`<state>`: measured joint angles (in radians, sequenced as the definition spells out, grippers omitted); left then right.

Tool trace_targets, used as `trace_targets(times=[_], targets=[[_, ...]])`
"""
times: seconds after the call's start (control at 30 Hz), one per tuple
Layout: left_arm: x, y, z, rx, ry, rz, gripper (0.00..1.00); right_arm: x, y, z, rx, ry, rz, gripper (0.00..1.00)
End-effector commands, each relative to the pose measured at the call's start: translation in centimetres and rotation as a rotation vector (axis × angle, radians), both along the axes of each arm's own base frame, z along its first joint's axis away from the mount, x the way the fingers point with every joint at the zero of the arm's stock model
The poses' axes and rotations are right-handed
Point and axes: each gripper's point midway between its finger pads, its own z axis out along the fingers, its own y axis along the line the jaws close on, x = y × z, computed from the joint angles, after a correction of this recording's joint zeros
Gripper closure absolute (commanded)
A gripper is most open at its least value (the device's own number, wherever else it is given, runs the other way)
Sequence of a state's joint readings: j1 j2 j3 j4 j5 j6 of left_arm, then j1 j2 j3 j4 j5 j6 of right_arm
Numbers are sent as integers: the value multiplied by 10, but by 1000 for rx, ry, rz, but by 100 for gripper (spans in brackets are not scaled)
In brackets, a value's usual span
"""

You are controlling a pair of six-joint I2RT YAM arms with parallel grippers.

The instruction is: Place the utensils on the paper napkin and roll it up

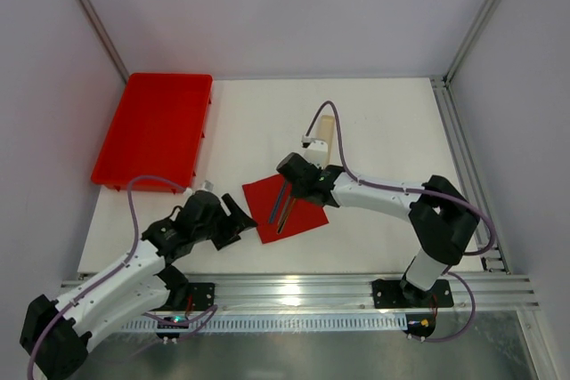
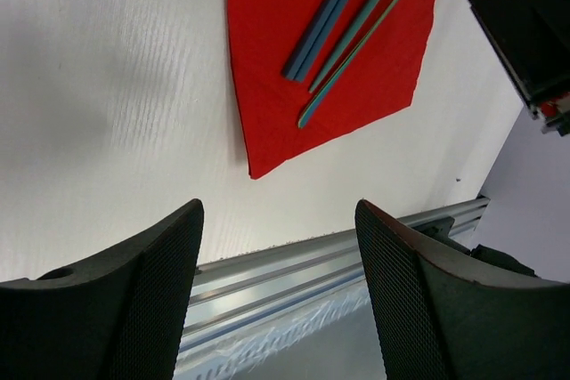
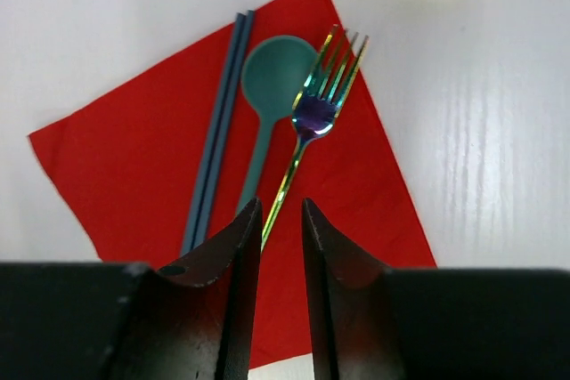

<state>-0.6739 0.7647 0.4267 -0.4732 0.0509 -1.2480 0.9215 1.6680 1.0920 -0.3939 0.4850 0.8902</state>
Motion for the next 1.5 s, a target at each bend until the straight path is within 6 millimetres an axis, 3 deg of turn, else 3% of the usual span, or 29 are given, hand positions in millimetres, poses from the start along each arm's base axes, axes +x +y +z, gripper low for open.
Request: trace_targets(times=[0.0, 0.13, 0.43, 0.63, 1.47], targets=[[11, 11, 24, 60, -120, -5, 29, 4, -12, 0, -38, 6, -106, 72], [13, 15, 49, 55, -195, -15, 29, 8, -3, -1, -40, 34, -115, 72], [11, 20, 69, 60, -254, -39, 28, 9, 5, -13, -29, 74, -165, 73], [8, 22, 71, 51, -265, -38, 27, 10, 2, -25, -57, 95, -202, 73], [10, 17, 68, 50, -262, -57, 26, 19, 4, -45, -72, 112, -232, 76]])
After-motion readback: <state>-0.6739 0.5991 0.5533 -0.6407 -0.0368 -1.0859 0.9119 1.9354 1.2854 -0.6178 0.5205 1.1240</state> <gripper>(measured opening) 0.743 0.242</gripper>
